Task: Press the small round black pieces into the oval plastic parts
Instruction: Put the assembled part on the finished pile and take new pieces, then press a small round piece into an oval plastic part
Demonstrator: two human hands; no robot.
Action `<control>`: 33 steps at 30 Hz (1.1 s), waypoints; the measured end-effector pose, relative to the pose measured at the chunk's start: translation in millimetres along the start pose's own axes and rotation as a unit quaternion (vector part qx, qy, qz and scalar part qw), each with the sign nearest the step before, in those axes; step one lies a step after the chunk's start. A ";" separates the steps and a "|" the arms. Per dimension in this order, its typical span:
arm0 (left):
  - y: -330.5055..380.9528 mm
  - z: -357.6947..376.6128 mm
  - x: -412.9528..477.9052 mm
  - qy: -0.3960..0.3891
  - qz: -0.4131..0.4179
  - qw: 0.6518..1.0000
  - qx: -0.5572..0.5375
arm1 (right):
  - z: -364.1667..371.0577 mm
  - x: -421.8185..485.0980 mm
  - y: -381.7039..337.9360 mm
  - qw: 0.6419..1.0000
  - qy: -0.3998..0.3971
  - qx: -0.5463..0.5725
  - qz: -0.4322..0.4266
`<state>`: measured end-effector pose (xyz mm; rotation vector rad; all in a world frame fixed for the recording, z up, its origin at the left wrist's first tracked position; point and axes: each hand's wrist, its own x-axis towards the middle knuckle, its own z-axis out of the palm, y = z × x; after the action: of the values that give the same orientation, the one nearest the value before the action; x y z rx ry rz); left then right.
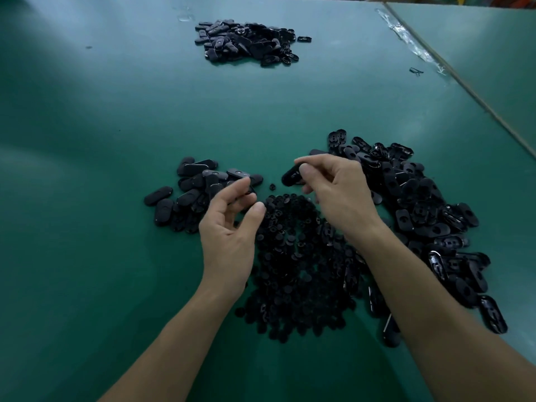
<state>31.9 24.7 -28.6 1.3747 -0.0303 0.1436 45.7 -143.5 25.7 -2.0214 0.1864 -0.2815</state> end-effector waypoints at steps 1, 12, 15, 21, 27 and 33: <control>0.8 0.2 -0.8 -0.006 0.000 1.000 0.000 | 0.2 -4.8 -3.6 0.998 -0.025 0.050 0.007; 10.3 2.7 -6.6 -0.058 0.012 0.998 0.033 | 3.8 -34.9 -1.2 0.980 -0.109 0.162 0.039; 11.6 4.1 -6.6 -0.063 0.006 0.998 0.026 | 4.4 -36.9 0.4 0.985 -0.088 0.147 0.038; 11.6 3.4 -6.3 -0.064 -0.005 0.998 0.020 | 4.9 -36.3 2.4 0.988 -0.060 0.136 0.034; 11.9 2.6 -10.0 -0.113 0.001 0.992 0.064 | 3.5 -32.1 -3.4 0.989 -0.057 0.139 -0.003; 15.1 5.5 -9.2 -0.085 0.007 0.996 0.036 | 2.1 -31.8 -2.9 0.999 -0.045 0.015 -0.018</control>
<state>21.3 21.4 -13.8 1.4552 -0.1782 0.0383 15.7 -132.4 23.7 -2.0049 0.0883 -0.2140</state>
